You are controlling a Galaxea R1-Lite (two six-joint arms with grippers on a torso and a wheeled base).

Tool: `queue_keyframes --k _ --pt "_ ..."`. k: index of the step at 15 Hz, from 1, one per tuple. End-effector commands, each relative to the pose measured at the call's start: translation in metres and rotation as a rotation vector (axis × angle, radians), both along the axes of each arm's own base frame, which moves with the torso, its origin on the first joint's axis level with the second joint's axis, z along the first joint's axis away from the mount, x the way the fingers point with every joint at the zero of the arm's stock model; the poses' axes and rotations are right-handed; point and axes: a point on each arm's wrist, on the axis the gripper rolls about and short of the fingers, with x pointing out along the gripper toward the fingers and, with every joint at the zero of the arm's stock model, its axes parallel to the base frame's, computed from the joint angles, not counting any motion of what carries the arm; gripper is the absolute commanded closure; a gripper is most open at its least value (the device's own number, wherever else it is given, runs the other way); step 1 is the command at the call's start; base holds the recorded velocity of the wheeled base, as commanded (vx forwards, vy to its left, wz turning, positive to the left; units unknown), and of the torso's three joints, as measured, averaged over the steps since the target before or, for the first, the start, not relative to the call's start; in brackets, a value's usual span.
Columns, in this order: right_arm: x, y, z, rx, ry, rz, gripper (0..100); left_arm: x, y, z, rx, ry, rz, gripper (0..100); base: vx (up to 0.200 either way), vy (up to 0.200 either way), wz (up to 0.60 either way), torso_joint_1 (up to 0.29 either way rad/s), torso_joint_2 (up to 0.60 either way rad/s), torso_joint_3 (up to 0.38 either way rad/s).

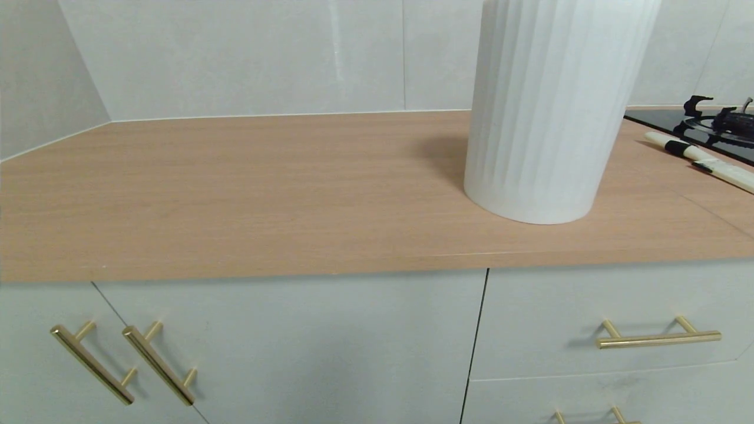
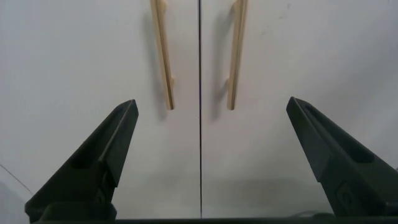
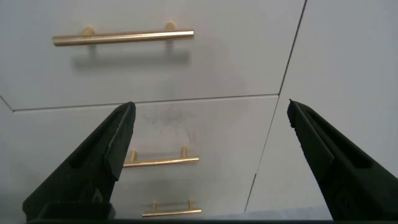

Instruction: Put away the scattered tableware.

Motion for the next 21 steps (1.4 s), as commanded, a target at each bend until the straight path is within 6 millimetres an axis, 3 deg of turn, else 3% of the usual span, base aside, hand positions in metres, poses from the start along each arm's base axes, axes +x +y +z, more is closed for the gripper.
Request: queue_keyframes --k 1,9,21 --pt "0.0001 0.0 -0.0001 0.0 0.002 0.001 0 0.0001 0.0 -0.0005 0.0 0.002 0.001 0 0.0 0.0 0.0 0.0 0.0 0.0" --pt "0.0001 0.0 -0.0001 0.0 0.002 0.0 0 0.0001 0.0 -0.0004 -0.001 0.001 0.001 0 0.0 -0.2 0.0 0.001 0.0 0.002" --pt "0.0001 0.0 -0.0001 0.0 0.002 0.0 0 0.0 0.0 0.0 -0.001 -0.001 0.001 0 0.0 0.0 0.0 0.0 0.0 0.0"
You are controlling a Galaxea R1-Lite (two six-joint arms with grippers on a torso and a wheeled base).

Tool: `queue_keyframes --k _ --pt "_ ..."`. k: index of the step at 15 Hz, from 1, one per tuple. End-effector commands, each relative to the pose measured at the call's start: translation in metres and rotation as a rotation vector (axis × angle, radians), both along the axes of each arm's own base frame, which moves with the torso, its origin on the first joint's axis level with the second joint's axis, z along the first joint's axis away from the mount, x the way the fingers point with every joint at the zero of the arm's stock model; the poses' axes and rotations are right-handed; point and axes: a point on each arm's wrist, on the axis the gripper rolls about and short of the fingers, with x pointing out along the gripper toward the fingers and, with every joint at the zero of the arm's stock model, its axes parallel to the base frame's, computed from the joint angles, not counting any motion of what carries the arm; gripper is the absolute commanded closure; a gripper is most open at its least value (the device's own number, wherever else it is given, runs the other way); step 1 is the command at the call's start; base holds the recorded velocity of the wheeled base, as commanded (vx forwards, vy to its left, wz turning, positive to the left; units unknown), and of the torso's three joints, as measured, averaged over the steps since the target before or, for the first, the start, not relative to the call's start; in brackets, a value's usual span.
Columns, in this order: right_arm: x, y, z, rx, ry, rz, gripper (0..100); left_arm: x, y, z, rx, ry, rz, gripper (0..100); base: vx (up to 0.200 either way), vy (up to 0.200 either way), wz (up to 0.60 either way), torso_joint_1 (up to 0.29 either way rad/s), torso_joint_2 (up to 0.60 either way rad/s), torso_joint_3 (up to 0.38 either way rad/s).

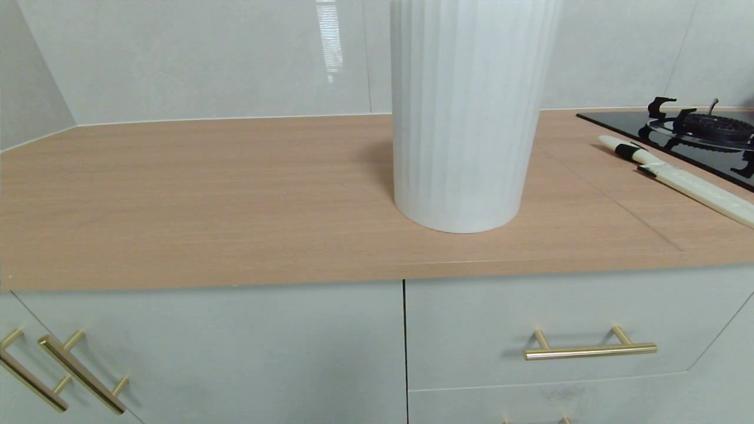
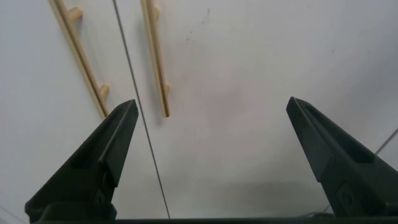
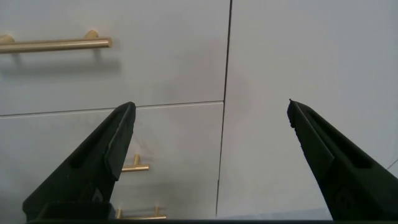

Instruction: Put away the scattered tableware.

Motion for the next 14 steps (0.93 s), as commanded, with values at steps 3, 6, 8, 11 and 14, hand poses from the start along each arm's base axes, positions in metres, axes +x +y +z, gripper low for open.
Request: queue_keyframes --k 3,6,8,11,14 --pt "0.0001 0.0 -0.0001 0.0 0.002 0.001 0 0.0 0.0 0.0002 0.0 -0.001 0.001 0 0.0 0.0 0.0 0.012 -0.18 -0.193" --pt "0.0 0.0 0.0004 0.0 0.0 0.0 0 0.0 0.0 0.0002 0.0 -0.001 0.001 0 0.0 0.0 0.0 0.051 -0.36 -0.343" --pt "0.0 0.0 0.0004 0.0 0.0 0.0 0 0.0 0.0 0.0002 0.0 -0.001 0.001 0 0.0 0.0 0.0 0.081 -0.52 -0.347" --pt "0.0 0.0 0.0004 0.0 0.0 0.0 0 0.0001 0.0 -0.0003 0.0 0.0 0.001 0 0.0 0.0 0.0 0.126 -0.47 -0.33" --pt "0.0001 0.0 -0.0001 0.0 0.002 0.0 0 0.0 0.0 0.0002 0.0 -0.001 0.001 0 0.0 0.0 0.0 0.149 -0.46 -0.325"
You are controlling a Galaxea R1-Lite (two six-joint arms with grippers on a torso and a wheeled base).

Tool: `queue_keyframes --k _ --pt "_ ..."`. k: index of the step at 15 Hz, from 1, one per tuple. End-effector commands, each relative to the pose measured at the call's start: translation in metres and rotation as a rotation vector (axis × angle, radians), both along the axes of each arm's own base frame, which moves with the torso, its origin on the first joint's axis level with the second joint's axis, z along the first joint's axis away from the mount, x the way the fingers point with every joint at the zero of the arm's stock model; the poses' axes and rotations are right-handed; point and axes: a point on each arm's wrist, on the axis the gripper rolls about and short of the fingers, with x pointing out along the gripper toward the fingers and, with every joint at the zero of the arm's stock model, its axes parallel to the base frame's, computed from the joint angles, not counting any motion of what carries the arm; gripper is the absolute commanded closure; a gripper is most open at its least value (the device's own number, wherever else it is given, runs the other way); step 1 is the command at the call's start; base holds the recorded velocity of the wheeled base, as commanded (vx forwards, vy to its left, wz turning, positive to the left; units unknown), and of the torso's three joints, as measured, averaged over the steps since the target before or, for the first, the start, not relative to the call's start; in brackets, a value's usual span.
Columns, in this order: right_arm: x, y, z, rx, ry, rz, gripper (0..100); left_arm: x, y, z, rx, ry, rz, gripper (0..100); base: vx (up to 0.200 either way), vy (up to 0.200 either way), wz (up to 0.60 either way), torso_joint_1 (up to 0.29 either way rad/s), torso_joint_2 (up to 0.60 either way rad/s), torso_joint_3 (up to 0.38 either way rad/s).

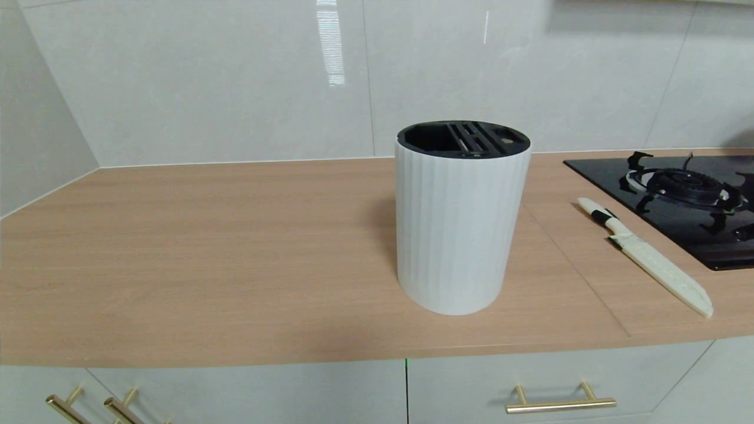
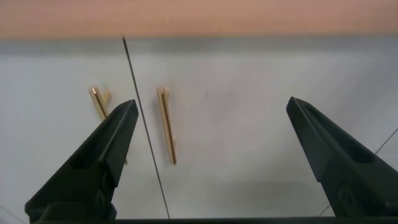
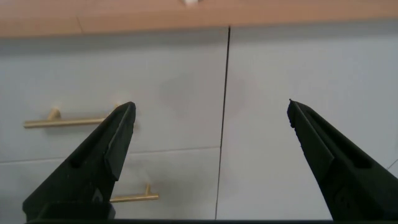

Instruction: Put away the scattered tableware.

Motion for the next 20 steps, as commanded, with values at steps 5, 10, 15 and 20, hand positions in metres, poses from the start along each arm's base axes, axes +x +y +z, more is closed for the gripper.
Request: queue_keyframes --k 5,10,15,20 --pt "0.0001 0.0 -0.0001 0.0 0.002 0.0 0 0.0001 0.0 -0.0005 0.0 0.002 0.001 0 0.0 0.0 0.0 0.174 -0.48 -0.306" --pt "0.0 0.0 0.0004 0.0 0.0 0.002 0 0.0 0.0 -0.0001 0.0 0.001 0.001 0 0.0 0.0 0.0 0.207 -0.5 -0.307" --pt "0.0 0.0 0.0004 0.0 0.0 0.0 0 0.0 0.0 -0.0001 0.0 0.001 0.001 0 0.0 0.0 0.0 0.232 -0.54 -0.313" --pt "0.0 0.0 0.0004 0.0 0.0 0.002 0 0.0 0.0 -0.0001 0.0 0.001 0.001 0 0.0 0.0 0.0 0.268 -0.6 -0.331"
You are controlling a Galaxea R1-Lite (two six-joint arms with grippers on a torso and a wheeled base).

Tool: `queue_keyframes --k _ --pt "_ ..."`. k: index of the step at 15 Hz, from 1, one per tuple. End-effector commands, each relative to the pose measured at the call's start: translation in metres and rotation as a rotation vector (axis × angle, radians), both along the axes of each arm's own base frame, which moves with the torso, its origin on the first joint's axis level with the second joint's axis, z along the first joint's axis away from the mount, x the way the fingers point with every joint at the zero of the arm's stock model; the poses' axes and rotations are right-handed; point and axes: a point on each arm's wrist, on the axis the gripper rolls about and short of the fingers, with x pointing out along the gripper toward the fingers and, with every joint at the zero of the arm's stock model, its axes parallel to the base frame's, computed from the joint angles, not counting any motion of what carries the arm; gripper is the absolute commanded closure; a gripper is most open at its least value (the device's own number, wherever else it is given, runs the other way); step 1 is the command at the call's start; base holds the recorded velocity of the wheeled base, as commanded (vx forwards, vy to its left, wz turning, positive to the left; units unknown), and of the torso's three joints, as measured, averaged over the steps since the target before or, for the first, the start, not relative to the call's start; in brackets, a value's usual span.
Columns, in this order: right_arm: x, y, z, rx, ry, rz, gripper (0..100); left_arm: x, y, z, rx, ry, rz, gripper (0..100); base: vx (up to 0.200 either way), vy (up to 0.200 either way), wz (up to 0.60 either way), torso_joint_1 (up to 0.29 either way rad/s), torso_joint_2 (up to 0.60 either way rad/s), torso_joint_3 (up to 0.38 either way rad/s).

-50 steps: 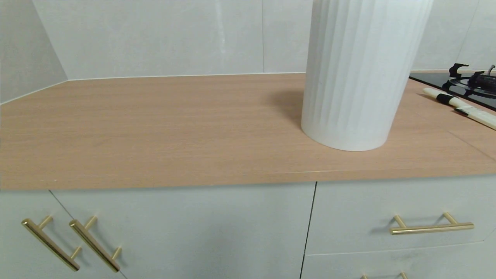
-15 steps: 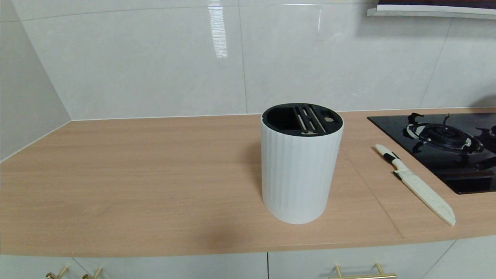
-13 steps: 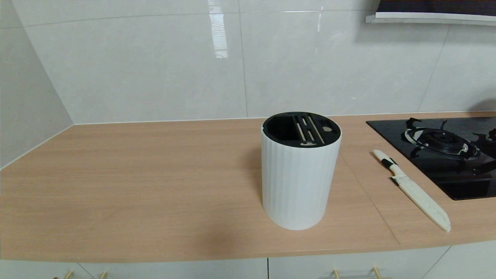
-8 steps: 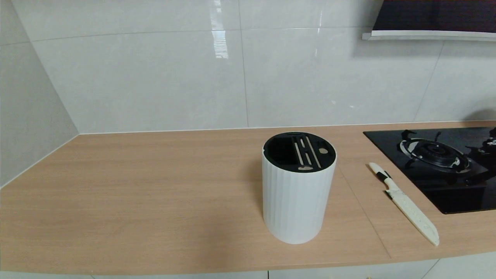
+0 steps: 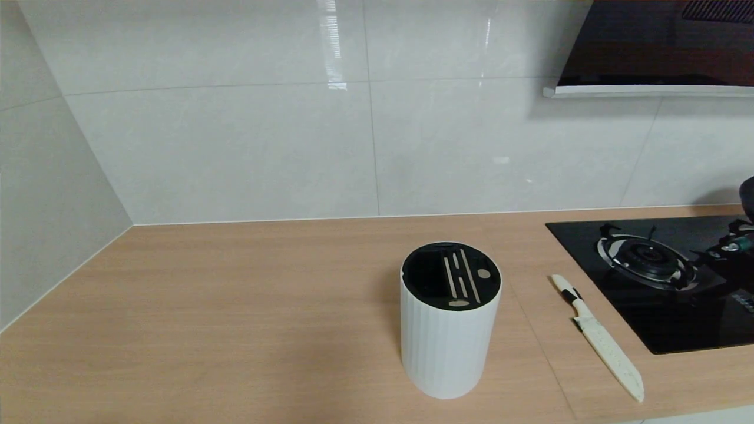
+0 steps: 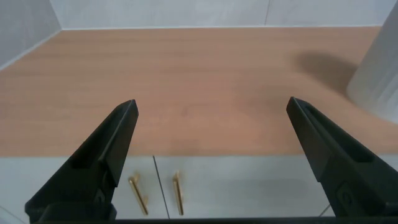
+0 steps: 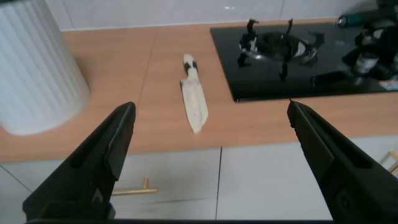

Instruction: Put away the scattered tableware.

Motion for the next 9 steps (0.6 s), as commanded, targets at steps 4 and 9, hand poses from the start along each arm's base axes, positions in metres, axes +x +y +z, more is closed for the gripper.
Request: queue_keyframes --k 4,9 --pt "0.0001 0.0 -0.0001 0.0 0.002 -0.001 0 0.0 0.0 0.0001 0.0 0.0 0.001 0 0.0 0.0 0.0 0.209 -0.46 -0.248" --pt "0.0001 0.0 -0.0001 0.0 0.002 -0.001 0 0.0 0.0 0.0001 0.0 0.0 0.001 0 0.0 0.0 0.0 0.159 -0.34 -0.185"
